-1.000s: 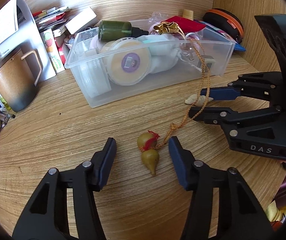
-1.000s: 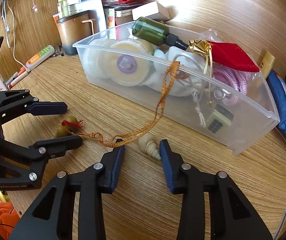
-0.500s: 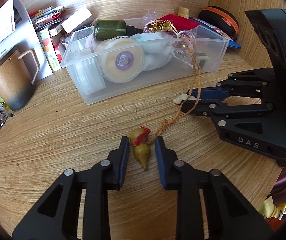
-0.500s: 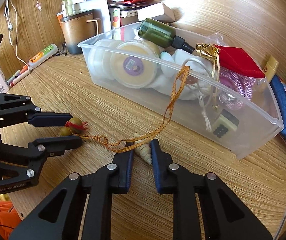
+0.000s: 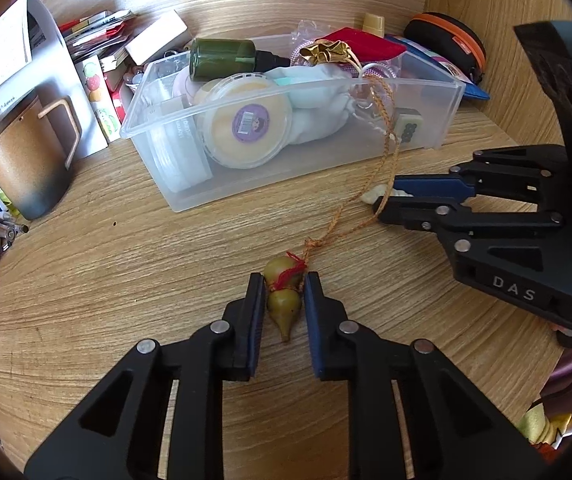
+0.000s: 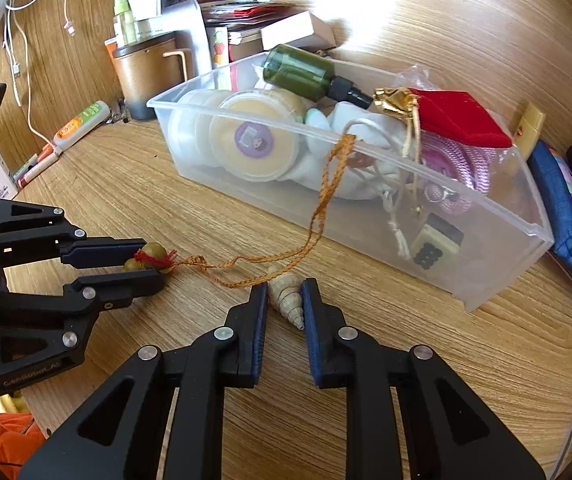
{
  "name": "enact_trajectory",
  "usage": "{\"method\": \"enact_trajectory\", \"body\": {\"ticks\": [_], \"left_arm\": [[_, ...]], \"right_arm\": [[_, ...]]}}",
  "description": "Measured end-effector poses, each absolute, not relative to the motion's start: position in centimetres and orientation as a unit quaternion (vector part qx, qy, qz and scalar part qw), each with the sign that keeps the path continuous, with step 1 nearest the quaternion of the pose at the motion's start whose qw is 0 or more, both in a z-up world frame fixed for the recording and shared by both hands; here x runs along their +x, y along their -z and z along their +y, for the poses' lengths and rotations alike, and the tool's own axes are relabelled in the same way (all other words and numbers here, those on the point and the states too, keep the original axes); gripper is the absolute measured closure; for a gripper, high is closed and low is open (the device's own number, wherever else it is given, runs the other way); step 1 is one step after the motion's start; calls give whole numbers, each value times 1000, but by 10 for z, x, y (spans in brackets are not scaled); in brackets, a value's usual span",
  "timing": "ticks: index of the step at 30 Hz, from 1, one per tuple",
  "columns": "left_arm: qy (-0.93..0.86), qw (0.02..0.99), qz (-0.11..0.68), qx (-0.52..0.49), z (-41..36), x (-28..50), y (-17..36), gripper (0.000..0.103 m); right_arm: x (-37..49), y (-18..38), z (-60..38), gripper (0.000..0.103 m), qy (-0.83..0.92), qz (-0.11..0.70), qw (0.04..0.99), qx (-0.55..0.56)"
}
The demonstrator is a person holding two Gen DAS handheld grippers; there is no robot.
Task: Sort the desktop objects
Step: 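Lift the gourd charm and seashell and carry them over the clear box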
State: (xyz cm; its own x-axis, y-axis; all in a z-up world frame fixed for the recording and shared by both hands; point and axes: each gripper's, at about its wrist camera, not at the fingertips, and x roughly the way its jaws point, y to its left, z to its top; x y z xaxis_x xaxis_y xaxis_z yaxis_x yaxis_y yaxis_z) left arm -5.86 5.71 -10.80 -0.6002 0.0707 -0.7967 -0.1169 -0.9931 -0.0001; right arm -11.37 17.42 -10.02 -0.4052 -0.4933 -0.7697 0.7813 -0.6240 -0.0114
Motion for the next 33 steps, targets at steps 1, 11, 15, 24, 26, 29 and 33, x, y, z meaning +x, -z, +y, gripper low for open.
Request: {"method": "enact_trajectory", "body": {"ticks": [1, 11, 15, 24, 26, 29, 33], "left_arm": [[-895, 50, 27, -442, 57, -58, 106, 84], [-914, 43, 22, -404, 50, -57, 76, 84], [-920, 50, 19, -388, 53, -55, 66, 84], [-932, 57, 23, -357, 52, -60, 41, 84], [-934, 59, 20, -351, 52, -64, 35, 84], [-938, 57, 18, -343, 49, -68, 28, 84], [-941, 56, 9, -333, 44, -72, 18, 84]], "right_arm": [[-113, 99, 176, 87, 818, 187, 390, 380], [-103, 73, 192, 87, 837, 173, 378, 355], [-99, 63, 195, 87, 845, 170, 373, 344], [-95, 37, 195, 87, 861, 176, 366, 308], [-99, 33, 194, 87, 861, 174, 368, 305], [-104, 28, 192, 87, 861, 176, 369, 303], [-110, 21, 188, 87, 861, 181, 372, 295]]}}
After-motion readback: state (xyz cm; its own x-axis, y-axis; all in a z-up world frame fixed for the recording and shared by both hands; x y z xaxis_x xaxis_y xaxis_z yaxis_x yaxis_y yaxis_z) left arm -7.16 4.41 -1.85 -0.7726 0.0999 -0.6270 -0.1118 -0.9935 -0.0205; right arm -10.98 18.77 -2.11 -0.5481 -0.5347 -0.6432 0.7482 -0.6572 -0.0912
